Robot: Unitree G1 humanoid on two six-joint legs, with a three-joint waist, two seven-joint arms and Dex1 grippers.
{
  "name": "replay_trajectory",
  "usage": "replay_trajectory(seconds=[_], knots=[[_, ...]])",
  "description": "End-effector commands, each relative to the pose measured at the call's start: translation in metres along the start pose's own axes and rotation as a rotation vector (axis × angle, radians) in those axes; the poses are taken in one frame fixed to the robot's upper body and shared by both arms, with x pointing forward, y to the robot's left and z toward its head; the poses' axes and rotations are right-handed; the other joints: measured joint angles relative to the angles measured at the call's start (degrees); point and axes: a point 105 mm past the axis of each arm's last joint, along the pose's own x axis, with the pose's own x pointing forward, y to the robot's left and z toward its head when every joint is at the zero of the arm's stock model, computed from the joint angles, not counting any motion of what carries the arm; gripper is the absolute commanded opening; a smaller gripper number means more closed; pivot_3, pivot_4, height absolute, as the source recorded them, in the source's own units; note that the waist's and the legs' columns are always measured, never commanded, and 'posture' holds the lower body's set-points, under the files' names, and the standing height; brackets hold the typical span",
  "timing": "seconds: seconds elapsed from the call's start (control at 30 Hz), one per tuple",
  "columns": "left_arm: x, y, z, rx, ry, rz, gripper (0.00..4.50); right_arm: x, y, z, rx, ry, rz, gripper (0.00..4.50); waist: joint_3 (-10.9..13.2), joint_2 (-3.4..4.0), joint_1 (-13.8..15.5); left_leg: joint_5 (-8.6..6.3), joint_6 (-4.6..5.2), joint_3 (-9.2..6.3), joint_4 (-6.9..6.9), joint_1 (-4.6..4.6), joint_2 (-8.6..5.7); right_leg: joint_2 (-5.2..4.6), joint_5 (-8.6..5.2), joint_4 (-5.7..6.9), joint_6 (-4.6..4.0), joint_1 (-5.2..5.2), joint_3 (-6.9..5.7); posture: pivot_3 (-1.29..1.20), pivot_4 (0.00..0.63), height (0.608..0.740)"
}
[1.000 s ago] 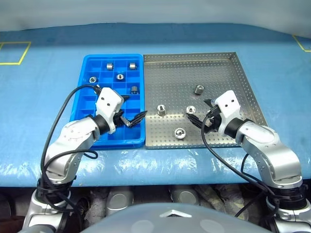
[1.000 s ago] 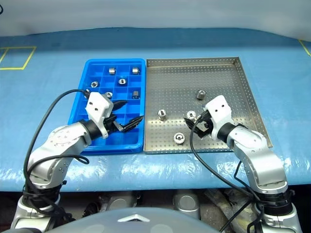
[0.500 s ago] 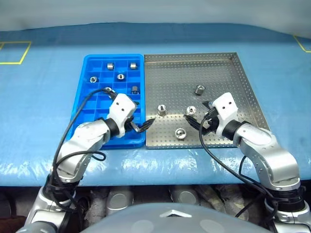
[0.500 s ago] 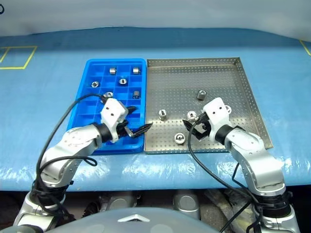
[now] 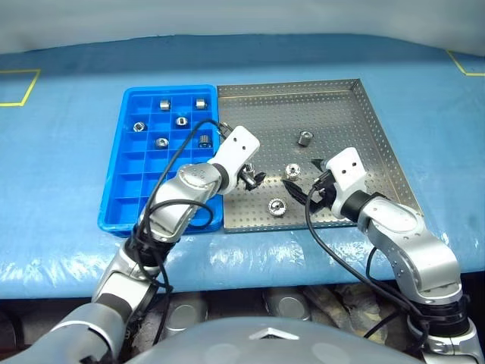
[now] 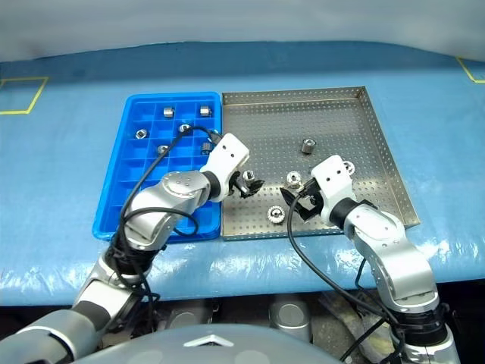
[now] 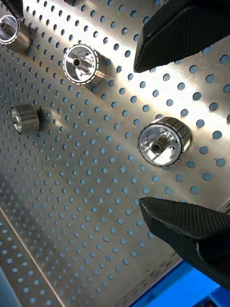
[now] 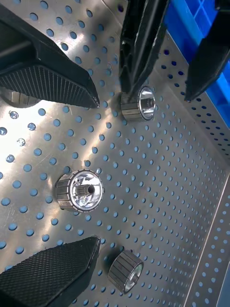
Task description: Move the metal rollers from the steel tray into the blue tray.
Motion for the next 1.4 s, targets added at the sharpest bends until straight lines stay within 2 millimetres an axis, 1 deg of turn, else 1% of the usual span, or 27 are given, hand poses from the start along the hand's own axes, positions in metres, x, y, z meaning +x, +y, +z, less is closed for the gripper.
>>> replay_trajectory(seconds=[0.03,0.23,0.43,0.8,0.9,0.97,1.03,1.07,1.3,1.4], knots=[[0.001,0.001,0.005,0.001,0.017,0.007,4.5,-0.004,0.002,0.016,-0.03,-0.069,-0.011,4.49,0.0,0.0,-0.1,0.0,0.0,0.0,-0.01,0.0,0.0,0.0,0.01,0.0,-0.01,-0.01,0.0,-0.09,0.15,0.74],[0.006,0.008,0.0,-0.001,0.066,0.06,4.5,-0.004,0.001,0.017,-0.02,-0.084,-0.027,4.49,0.0,0.0,-0.2,0.0,-0.01,-0.01,0.02,0.0,0.0,0.0,0.0,0.01,0.0,0.0,0.01,-0.09,0.15,0.74],[0.014,0.001,0.0,0.033,0.091,0.024,4.5,-0.003,0.003,0.018,-0.013,-0.095,-0.025,4.49,0.0,0.01,-0.3,0.0,-0.01,0.0,0.02,0.01,0.0,0.0,0.01,0.01,0.01,0.0,0.02,-0.1,0.15,0.74],[0.029,0.0,-0.003,0.041,0.128,0.022,4.5,-0.004,0.001,0.02,-0.004,-0.115,-0.054,4.49,0.0,0.02,-0.3,0.0,-0.01,0.0,0.04,0.01,-0.02,0.0,0.01,0.01,0.02,0.01,0.02,-0.11,0.15,0.74],[0.029,-0.005,-0.004,0.029,0.133,-0.011,3.92,-0.005,0.0,0.021,-0.004,-0.12,-0.059,4.5,0.0,0.03,-0.3,0.0,-0.01,0.0,0.04,0.01,-0.01,0.0,0.01,0.02,0.02,0.01,0.02,-0.11,0.15,0.74],[0.029,-0.006,-0.004,0.015,0.137,-0.022,3.33,-0.006,-0.002,0.021,-0.004,-0.121,-0.066,4.5,0.0,0.03,-0.4,0.0,-0.01,0.0,0.03,0.01,-0.01,0.0,0.01,0.02,0.02,0.01,0.03,-0.11,0.15,0.74],[0.029,-0.007,-0.005,0.002,0.139,-0.028,2.62,-0.006,-0.002,0.021,-0.005,-0.122,-0.069,4.5,0.0,0.03,-0.4,0.0,-0.01,0.0,0.03,0.0,-0.02,0.0,0.01,0.01,0.02,0.0,0.03,-0.11,0.15,0.74],[0.03,-0.008,-0.005,-0.01,0.137,-0.035,2.36,-0.006,-0.002,0.021,-0.006,-0.122,-0.069,4.5,0.0,0.03,-0.4,0.0,-0.01,0.0,0.03,0.0,-0.02,0.0,0.01,0.01,0.02,0.0,0.03,-0.11,0.15,0.74],[0.03,-0.005,-0.004,-0.025,0.132,-0.02,2.36,-0.005,-0.003,0.021,-0.006,-0.123,-0.073,4.5,0.0,0.03,-0.4,0.0,-0.01,0.0,0.03,-0.01,-0.01,0.0,0.01,0.01,0.02,0.0,0.03,-0.1,0.15,0.74],[0.03,-0.005,-0.002,-0.021,0.119,-0.023,1.83,-0.005,-0.004,0.021,-0.007,-0.122,-0.076,4.5,0.0,0.03,-0.4,0.0,-0.01,0.0,0.03,-0.01,-0.01,0.0,0.01,0.01,0.02,0.0,0.03,-0.1,0.15,0.74]])
